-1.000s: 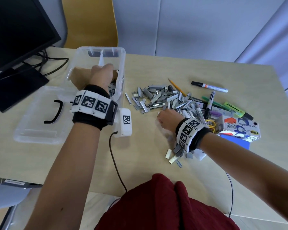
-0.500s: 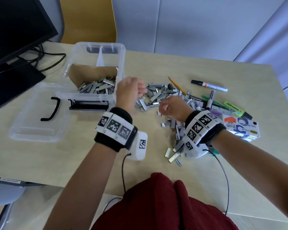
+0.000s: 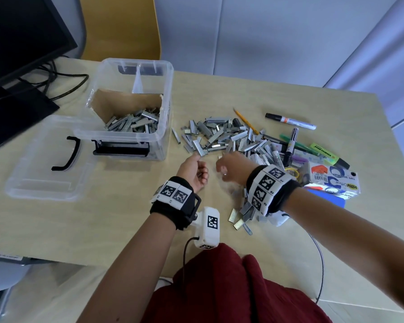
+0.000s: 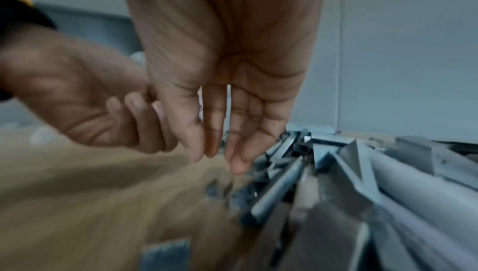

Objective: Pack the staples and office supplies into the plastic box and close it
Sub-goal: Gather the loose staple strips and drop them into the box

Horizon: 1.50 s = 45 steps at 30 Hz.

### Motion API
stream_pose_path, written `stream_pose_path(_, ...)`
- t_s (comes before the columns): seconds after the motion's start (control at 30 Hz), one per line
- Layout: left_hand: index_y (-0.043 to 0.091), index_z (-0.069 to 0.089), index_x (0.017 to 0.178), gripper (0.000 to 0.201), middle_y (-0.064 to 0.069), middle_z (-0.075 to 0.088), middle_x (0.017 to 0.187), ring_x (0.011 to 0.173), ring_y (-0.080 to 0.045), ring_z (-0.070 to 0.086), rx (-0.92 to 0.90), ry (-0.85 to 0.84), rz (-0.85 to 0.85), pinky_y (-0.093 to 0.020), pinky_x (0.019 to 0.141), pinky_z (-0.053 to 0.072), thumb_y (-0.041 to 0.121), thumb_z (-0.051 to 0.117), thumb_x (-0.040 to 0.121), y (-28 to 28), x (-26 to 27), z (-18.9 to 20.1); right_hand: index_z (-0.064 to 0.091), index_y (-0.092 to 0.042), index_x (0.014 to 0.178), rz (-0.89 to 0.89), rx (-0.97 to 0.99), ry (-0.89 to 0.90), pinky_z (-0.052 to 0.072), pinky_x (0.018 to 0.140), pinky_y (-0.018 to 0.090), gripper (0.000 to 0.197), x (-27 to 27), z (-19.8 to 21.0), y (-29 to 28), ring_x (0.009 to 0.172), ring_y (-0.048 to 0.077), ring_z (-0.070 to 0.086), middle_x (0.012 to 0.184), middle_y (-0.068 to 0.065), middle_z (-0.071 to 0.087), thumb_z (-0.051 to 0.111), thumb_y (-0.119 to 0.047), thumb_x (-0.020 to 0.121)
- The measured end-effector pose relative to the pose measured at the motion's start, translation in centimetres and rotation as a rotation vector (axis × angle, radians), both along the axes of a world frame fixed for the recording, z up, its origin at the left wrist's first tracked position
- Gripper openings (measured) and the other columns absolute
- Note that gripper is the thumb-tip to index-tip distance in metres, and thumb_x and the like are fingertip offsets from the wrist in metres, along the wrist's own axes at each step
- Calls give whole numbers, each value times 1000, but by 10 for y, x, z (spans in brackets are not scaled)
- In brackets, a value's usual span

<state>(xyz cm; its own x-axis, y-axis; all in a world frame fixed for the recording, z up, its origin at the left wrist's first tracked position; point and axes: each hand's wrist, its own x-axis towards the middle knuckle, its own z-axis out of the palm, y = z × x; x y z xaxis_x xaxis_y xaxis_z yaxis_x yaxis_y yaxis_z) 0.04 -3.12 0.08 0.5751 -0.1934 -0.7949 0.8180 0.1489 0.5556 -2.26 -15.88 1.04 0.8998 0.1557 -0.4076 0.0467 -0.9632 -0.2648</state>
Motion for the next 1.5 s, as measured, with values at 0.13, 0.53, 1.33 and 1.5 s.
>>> stream_pose_path(0.13, 6, 48, 67, 37, -6, 45, 64, 52, -15, 45, -17, 9, 37, -20, 47, 37, 25, 39, 98, 5, -4, -5, 63, -1, 99, 57, -82, -22, 47, 85, 29, 18, 0, -5, 8, 102, 27, 57, 106, 14, 60, 51, 0, 86)
stream_pose_path(0.53, 2, 52, 82, 30, -7, 52, 72, 52, -12, 51, -140, 21, 176, -21, 49, 44, 19, 35, 100, 5, 3, -11, 67, -10, 78, -136, 468, -5, 45, 68, 8, 3, 14, 22, 19, 60, -7, 55, 73, -9, 59, 67, -8, 80)
stream_pose_path(1.33, 0, 50, 78, 30, -18, 60, 74, 71, -26, 61, -173, -19, 404, -22, 58, 56, 11, 32, 99, 32, 16, -24, 62, 1, 97, -220, 106, -19, 37, 64, 24, 18, 70, -2, 42, 93, 28, 54, 93, 13, 54, 58, -14, 87)
stream_pose_path(1.5, -2, 54, 81, 34, -16, 57, 80, 73, -21, 57, -188, -42, 400, -32, 87, 50, 14, 30, 100, 16, 18, -19, 67, 7, 93, -217, 212, -74, 45, 92, 30, 22, 48, 18, 31, 90, 28, 63, 95, 17, 67, 56, -12, 89)
